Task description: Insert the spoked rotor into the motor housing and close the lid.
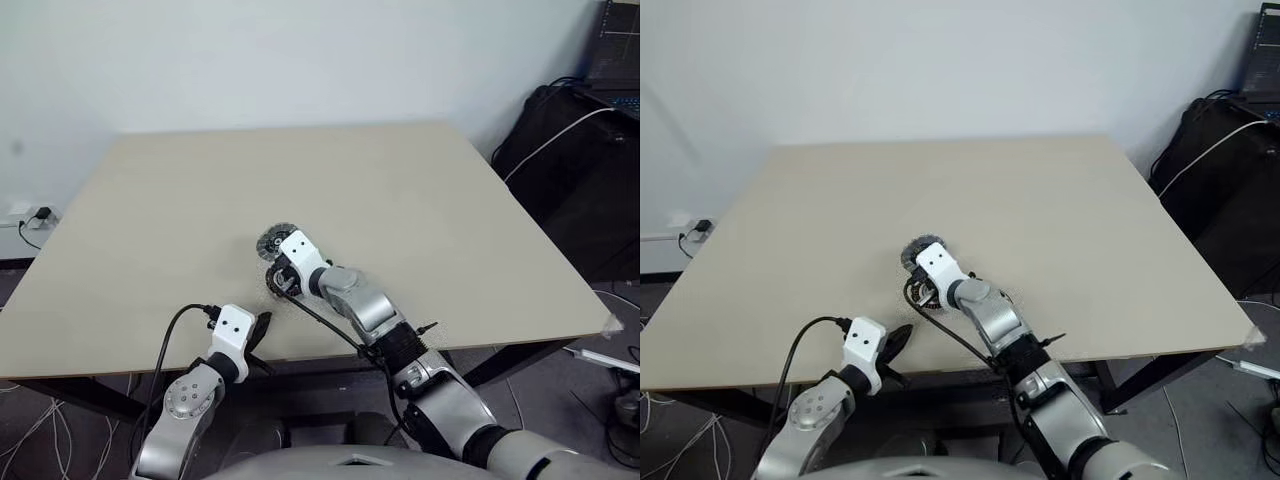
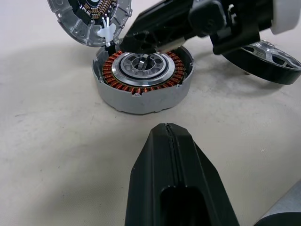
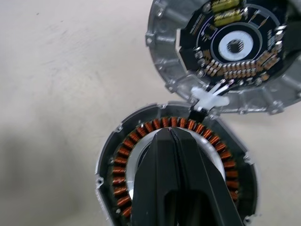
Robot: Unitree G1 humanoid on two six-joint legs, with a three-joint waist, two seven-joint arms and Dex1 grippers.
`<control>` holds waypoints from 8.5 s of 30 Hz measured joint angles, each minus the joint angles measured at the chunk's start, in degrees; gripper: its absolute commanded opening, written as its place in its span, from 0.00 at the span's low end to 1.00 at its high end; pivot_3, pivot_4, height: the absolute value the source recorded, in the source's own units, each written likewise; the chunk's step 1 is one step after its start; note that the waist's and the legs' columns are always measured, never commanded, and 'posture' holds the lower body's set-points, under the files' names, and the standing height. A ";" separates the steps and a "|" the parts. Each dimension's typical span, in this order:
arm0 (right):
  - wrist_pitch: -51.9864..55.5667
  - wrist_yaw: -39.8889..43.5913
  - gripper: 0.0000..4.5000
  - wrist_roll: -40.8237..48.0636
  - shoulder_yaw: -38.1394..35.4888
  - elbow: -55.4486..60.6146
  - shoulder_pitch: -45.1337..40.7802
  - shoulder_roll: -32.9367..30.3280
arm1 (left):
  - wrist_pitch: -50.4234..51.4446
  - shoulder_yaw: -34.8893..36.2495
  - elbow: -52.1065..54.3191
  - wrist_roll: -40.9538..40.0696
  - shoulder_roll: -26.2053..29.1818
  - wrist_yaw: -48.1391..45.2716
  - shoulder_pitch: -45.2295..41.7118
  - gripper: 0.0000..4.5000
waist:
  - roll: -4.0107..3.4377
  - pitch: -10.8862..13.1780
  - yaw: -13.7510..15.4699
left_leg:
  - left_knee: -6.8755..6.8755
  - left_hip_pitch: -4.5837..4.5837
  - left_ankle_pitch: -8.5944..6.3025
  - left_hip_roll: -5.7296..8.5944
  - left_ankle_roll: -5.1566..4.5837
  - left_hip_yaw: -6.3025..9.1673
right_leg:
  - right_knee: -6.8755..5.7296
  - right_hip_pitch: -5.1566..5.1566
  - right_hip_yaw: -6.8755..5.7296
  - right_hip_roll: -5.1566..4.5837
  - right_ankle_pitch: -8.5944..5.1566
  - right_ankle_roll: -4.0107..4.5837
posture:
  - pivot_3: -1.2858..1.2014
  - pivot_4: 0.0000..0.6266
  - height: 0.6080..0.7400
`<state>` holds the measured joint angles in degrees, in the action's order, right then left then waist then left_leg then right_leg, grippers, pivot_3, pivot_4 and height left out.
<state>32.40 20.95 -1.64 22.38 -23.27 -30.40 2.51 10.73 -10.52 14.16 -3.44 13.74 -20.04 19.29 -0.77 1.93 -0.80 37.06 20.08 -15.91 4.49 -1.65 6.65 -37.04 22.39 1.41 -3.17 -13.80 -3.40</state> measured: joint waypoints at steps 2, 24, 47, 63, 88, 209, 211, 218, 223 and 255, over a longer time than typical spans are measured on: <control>-0.01 0.11 0.00 -0.10 -0.26 -0.52 0.09 -0.09 | 0.00 0.00 0.00 0.00 -0.05 0.01 0.00 0.00 | -0.01 0.00 -0.02 | 0.00 0.00 0.00 0.00 0.00 0.00 | 0.00 0.00 0.01 0.00 0.00 0.00 | 0.52 0.00 1.00; 5.78 2.41 0.00 -0.12 -0.05 12.73 8.33 -4.14 | 0.12 -0.09 0.00 0.01 0.02 -0.28 -0.41 0.00 | -0.04 -0.03 0.05 | 0.01 0.01 0.00 0.00 0.00 0.00 | -0.03 0.01 0.01 -0.02 -0.01 0.01 | 0.52 0.00 1.00; 12.13 0.06 0.92 10.48 -21.45 42.40 30.79 -13.51 | 1.31 0.42 0.05 -0.72 0.47 -1.61 -0.74 0.00 | -0.03 -0.08 0.28 | 0.09 0.21 -0.01 -0.10 -0.03 0.01 | 0.04 0.10 -0.04 -0.28 -0.17 -0.33 | 0.52 0.00 1.00; 20.14 -4.86 0.92 21.11 -30.30 34.51 29.71 -5.02 | 2.55 0.61 0.06 -1.67 1.91 -3.46 -1.67 0.00 | -0.10 -0.10 0.31 | 0.14 0.24 -0.01 -0.05 -0.04 -0.01 | 0.07 0.10 -0.02 -0.31 -0.06 -0.28 | 0.52 0.00 1.00; 26.92 -5.33 0.83 32.45 -35.38 29.70 26.92 -2.67 | 2.55 0.70 0.06 -1.66 1.62 -2.43 -0.95 0.00 | -0.29 -0.34 0.15 | 0.13 0.23 -0.01 -0.07 -0.05 0.01 | 0.07 0.09 -0.02 -0.30 -0.08 -0.31 | 0.52 0.00 1.00; 3.22 -2.51 0.01 14.46 -4.20 12.44 8.51 -2.23 | 2.43 0.93 1.87 -1.69 1.05 0.09 1.74 0.00 | -0.74 -0.82 -0.41 | 0.06 0.42 0.12 0.03 -0.09 0.02 | 0.05 0.34 -0.02 -0.15 0.09 -0.11 | 0.52 0.00 1.00; 2.37 -2.42 0.01 13.67 -4.25 10.77 7.35 -1.75 | 2.43 0.93 1.87 -1.69 0.93 0.14 1.80 0.00 | -0.73 -0.82 -0.41 | 0.06 0.42 0.11 0.03 -0.09 0.02 | 0.05 0.34 -0.02 -0.09 0.09 -0.10 | 0.52 0.00 1.00; 0.59 -1.99 0.01 11.09 -4.32 4.32 5.14 -0.64 | 2.32 0.93 1.87 -1.67 0.37 0.49 1.99 0.00 | -0.72 -0.82 -0.41 | 0.05 0.42 0.11 0.05 -0.08 0.03 | 0.04 0.35 -0.01 -0.09 0.10 -0.08 | 0.52 0.00 1.00; 1.26 -1.75 0.01 9.64 -4.37 1.77 4.77 -0.63 | 2.22 0.93 1.87 -1.67 0.34 0.79 2.15 0.00 | -0.73 -0.83 -0.43 | 0.05 0.42 0.11 0.04 -0.08 0.03 | 0.03 0.36 -0.01 -0.09 0.11 -0.05 | 0.52 0.00 1.00; -1.08 26.60 0.57 -7.00 19.09 16.92 -3.19 -20.33 | 1.23 0.83 1.77 -1.66 -0.69 1.40 2.57 0.00 | -0.27 -0.68 0.32 | 0.14 0.43 0.12 0.07 -0.07 0.05 | 0.07 0.28 -0.12 -0.27 0.12 -0.09 | 0.52 0.00 1.00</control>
<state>31.33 47.55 -8.64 41.46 -6.35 -33.60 -17.82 11.95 -9.69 15.92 -5.11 13.06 -18.64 21.86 -1.04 1.24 -0.48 37.20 20.50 -15.79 4.56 -1.73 6.70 -36.97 22.67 1.29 -3.44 -13.68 -3.49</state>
